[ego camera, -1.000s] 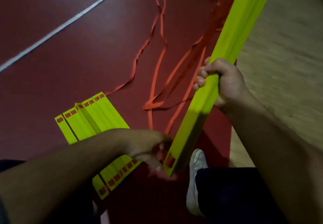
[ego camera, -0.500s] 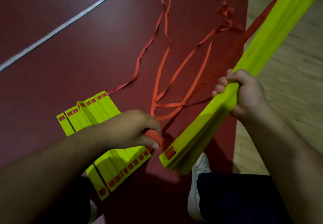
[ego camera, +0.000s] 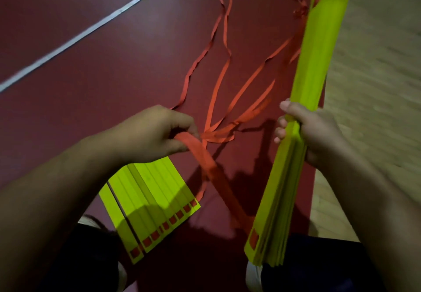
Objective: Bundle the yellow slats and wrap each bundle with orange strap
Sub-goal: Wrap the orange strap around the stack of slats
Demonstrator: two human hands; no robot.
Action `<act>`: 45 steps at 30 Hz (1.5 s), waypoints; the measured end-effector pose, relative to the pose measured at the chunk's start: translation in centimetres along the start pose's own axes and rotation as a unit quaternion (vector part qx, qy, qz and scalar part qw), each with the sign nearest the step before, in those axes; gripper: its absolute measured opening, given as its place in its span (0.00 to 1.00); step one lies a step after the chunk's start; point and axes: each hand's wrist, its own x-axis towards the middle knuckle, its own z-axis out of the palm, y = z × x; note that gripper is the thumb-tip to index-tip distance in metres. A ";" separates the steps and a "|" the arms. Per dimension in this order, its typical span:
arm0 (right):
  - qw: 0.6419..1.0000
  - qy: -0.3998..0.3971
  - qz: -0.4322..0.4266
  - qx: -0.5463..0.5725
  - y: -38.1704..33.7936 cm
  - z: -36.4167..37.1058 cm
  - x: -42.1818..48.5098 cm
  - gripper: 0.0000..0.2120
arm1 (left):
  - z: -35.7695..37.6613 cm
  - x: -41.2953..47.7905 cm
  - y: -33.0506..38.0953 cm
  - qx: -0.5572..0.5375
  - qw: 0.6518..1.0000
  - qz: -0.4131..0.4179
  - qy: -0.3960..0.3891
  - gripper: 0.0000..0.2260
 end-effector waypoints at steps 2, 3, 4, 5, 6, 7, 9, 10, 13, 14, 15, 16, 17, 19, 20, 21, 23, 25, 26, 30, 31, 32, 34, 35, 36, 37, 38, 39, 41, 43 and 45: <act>0.999 -0.038 0.012 -0.030 0.7 1.1 -0.3 0.14 | -0.8 0.2 0.1 -0.040 0.999 -0.031 -0.010 0.02; 0.997 -0.053 0.018 -0.051 1.0 1.8 -0.5 0.18 | -1.2 0.3 0.2 -0.055 0.997 -0.049 -0.022 0.03; 0.995 -0.061 0.023 -0.075 1.3 2.5 -0.8 0.22 | -1.3 0.4 0.3 -0.064 0.995 -0.067 -0.032 0.03; 0.993 -0.069 0.025 -0.095 1.6 3.2 -1.1 0.25 | -1.4 0.5 0.4 -0.065 0.994 -0.084 -0.039 0.03; 0.991 -0.076 0.026 -0.106 2.0 3.9 -1.5 0.27 | -1.4 0.6 0.4 -0.059 0.992 -0.099 -0.043 0.03; 0.990 -0.086 0.026 -0.112 2.3 4.7 -1.9 0.29 | -1.5 0.7 0.4 -0.050 0.991 -0.112 -0.045 0.03; 0.986 -0.106 0.027 -0.127 2.9 6.1 -2.9 0.33 | -1.5 0.8 0.3 -0.036 0.989 -0.137 -0.041 0.03; 0.984 -0.112 0.026 -0.139 3.0 6.7 -3.4 0.33 | -1.6 0.9 0.3 -0.033 0.989 -0.143 -0.031 0.04; 0.971 -0.124 0.002 -0.204 3.4 7.8 -4.5 0.30 | -2.2 1.2 0.3 -0.026 0.987 -0.159 0.013 0.07; 0.964 -0.131 -0.007 -0.232 3.4 8.2 -4.6 0.30 | -2.4 1.3 0.2 -0.020 0.985 -0.166 0.036 0.07; 0.957 -0.136 -0.013 -0.257 3.5 8.3 -4.8 0.31 | -2.5 1.5 0.3 -0.013 0.982 -0.177 0.062 0.08; 0.950 -0.142 -0.018 -0.279 3.6 8.5 -4.9 0.33 | -2.5 1.7 0.3 -0.006 0.978 -0.190 0.089 0.09; 0.944 -0.147 -0.023 -0.294 3.9 8.6 -4.8 0.35 | -2.6 1.8 0.3 -0.001 0.974 -0.197 0.111 0.11; 0.935 -0.160 -0.032 -0.315 4.2 8.9 -4.7 0.31 | -2.6 2.0 0.3 0.006 0.972 -0.196 0.132 0.12; 0.932 -0.164 -0.039 -0.320 4.3 8.9 -4.5 0.27 | -2.6 2.0 0.3 0.009 0.971 -0.193 0.137 0.13; 0.930 -0.163 -0.046 -0.327 4.5 8.8 -4.3 0.22 | -2.8 1.9 0.4 0.011 0.971 -0.193 0.143 0.13; 0.928 -0.149 -0.057 -0.336 4.6 8.5 -4.0 0.17 | -2.9 1.7 0.3 0.012 0.968 -0.195 0.157 0.14; 0.932 -0.139 -0.059 -0.330 4.6 8.2 -3.7 0.15 | -2.8 1.7 0.2 0.007 0.965 -0.192 0.176 0.15; 0.935 -0.142 -0.056 -0.320 4.6 8.2 -3.7 0.15 | -2.7 1.7 0.1 0.005 0.964 -0.189 0.184 0.16; 0.953 -0.158 -0.040 -0.256 4.8 8.1 -3.5 0.16 | -2.6 1.9 -0.2 -0.006 0.965 -0.176 0.192 0.15; 0.952 -0.162 -0.043 -0.256 4.8 8.0 -3.4 0.15 | -2.7 1.8 -0.5 -0.014 0.968 -0.174 0.182 0.14; 0.950 -0.165 -0.048 -0.259 4.7 8.0 -3.3 0.14 | -2.8 1.7 -1.0 -0.031 0.970 -0.171 0.167 0.13; 0.941 -0.160 -0.067 -0.290 4.2 7.5 -3.0 0.14 | -2.9 1.4 -2.2 -0.092 0.973 -0.168 0.126 0.10; 0.932 -0.160 -0.075 -0.315 3.8 7.3 -2.9 0.15 | -2.9 1.3 -2.8 -0.123 0.972 -0.170 0.106 0.09; 0.923 -0.165 -0.081 -0.339 3.4 7.0 -2.8 0.17 | -2.8 1.3 -3.3 -0.138 0.969 -0.184 0.095 0.12; 0.911 -0.175 -0.089 -0.362 3.0 6.7 -2.7 0.18 | -2.8 1.3 -3.8 -0.131 0.965 -0.207 0.096 0.15; 0.897 -0.189 -0.097 -0.387 2.7 6.5 -2.8 0.19 | -2.7 1.4 -4.2 -0.110 0.959 -0.237 0.114 0.19; 0.884 -0.199 -0.104 -0.411 2.4 6.4 -2.8 0.21 | -2.6 1.5 -4.6 -0.093 0.948 -0.268 0.144 0.25; 0.872 -0.223 -0.101 -0.424 2.2 6.3 -3.1 0.23 | -2.2 1.7 -5.0 -0.124 0.926 -0.283 0.217 0.36; 0.878 -0.251 -0.083 -0.398 2.1 6.5 -3.5 0.24 | -1.6 1.9 -5.7 -0.254 0.898 -0.232 0.275 0.33; 0.889 -0.266 -0.067 -0.367 1.8 6.6 -3.9 0.22 | -1.1 2.0 -5.8 -0.336 0.875 -0.187 0.294 0.17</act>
